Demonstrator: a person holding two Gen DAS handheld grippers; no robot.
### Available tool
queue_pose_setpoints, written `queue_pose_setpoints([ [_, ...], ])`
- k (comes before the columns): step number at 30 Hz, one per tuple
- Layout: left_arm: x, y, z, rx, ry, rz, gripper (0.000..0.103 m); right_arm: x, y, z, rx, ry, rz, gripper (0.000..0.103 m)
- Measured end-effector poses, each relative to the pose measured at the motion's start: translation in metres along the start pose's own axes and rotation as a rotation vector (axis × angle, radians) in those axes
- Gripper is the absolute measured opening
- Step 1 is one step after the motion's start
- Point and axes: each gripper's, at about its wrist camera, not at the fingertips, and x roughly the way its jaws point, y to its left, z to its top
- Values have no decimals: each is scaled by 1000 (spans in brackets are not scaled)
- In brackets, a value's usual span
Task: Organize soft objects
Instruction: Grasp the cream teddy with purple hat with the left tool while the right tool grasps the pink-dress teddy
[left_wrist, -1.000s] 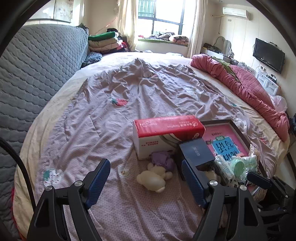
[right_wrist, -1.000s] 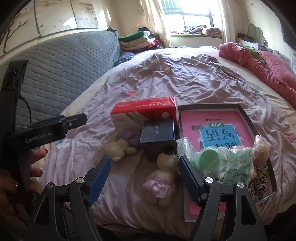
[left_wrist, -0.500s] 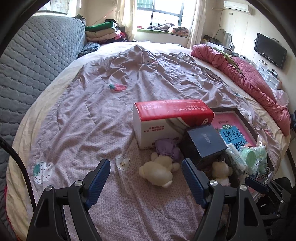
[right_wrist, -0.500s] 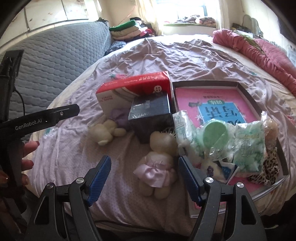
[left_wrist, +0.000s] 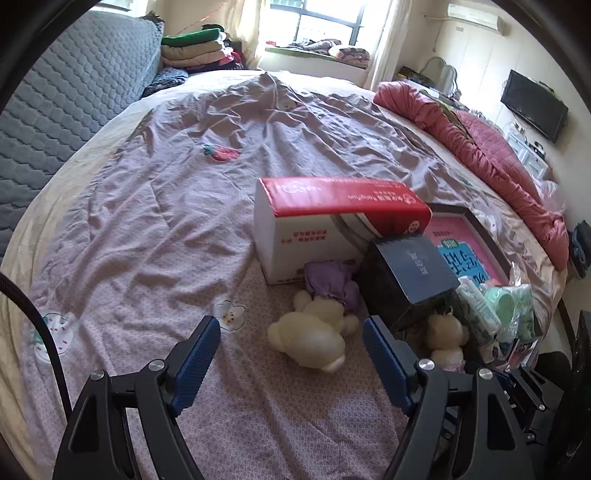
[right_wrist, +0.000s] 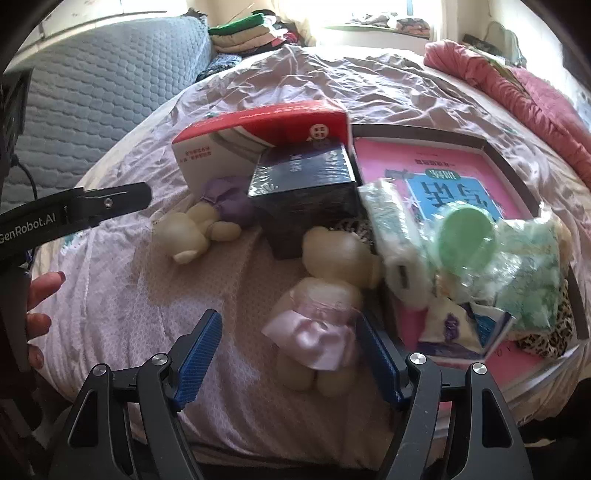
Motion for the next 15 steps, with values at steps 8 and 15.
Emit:
queue_pose_setpoints([
  [8,15,-4,-1,21,18,11,79,24,0,6,5,38,-88,77],
  [15,36,-10,0,53,47,12,79,40,10,9,-92,40,-133,66],
])
